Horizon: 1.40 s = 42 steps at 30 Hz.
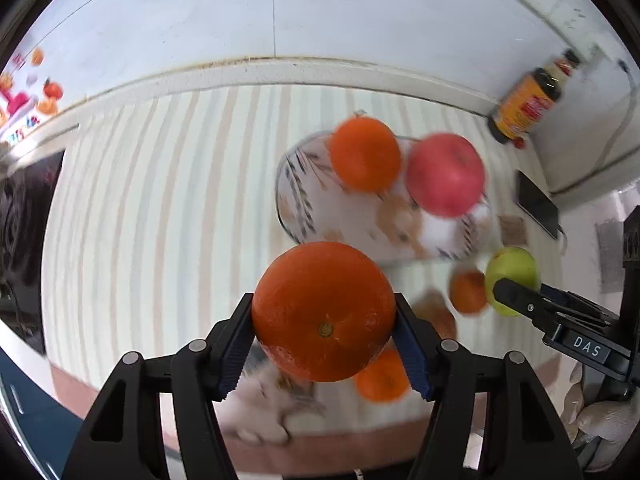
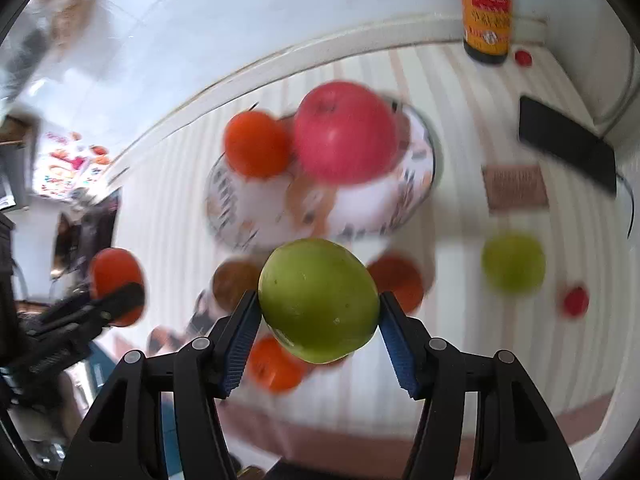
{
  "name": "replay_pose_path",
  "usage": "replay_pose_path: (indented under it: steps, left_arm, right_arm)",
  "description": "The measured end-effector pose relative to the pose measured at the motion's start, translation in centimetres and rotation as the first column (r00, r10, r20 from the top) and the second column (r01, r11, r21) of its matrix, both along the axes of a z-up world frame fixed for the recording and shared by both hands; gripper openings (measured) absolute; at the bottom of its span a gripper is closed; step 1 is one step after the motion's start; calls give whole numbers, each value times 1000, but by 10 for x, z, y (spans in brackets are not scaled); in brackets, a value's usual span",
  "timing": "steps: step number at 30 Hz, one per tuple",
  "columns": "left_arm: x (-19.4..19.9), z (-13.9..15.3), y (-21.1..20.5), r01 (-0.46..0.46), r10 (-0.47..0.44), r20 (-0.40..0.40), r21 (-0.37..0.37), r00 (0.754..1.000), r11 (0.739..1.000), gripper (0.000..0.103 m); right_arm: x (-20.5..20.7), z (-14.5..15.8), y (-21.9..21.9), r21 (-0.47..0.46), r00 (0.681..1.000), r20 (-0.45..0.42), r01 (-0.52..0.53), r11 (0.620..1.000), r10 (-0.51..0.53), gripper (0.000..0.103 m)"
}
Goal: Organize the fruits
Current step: 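Lower the orange with the left tool while the right tool lowers the green apple onto the plate, then open both tools and lift them away from the plate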
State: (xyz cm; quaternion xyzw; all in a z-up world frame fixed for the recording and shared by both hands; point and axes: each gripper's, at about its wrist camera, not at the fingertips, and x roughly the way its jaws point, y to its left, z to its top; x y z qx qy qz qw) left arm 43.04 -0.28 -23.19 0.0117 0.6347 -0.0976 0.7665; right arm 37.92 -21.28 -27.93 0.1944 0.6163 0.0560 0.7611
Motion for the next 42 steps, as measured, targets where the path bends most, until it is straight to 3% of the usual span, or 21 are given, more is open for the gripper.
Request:
replay_pose_path:
  steps: [8,14,20,23,24,31,34,36,42]
  left_arm:
    - [73,-67,5,21,-16,-127,36,992,999,63]
    - [93,-98,1,32,-24,-195,37,980,999,63]
    - [95,-97,-6,41,-30,-194,50,981,998,66]
    - [95,-94,-11,43,-38,-189,24,981,999,92]
    - [94,-91,-10,46,-41,-178,24,983,999,96]
    - [83,-82,-14,41,-39,-161,11,986,999,97]
    - [75,-75,-9,24,-24,-147,-3,989,1000,97]
    - [67,-65,-2,4,-5,-119,-4,993,1000,97]
    - [20,-32,4,-29,29,8,41,1000,999,97]
  right_arm:
    - [57,-57,0,-99,994,-106,-7,995,-3,62]
    - [61,-60,4,-115,995,-98,-6,993,-5,63]
    - [63,-65,-4,-58,990,-131,54,997,-61,68]
    - [63,-72,-11,-14,984,-151,91,996,-92,80]
    - [62,-74,-13,-9,984,-149,99,995,-99,80]
    - [54,-74,-21,8,981,-156,118,993,-115,87]
    - [48,-70,-27,11,981,-152,125,992,-122,96]
    - [46,-64,-32,-2,983,-131,127,992,-126,97]
    - [28,-25,-27,-158,994,-38,99,982,-107,99]
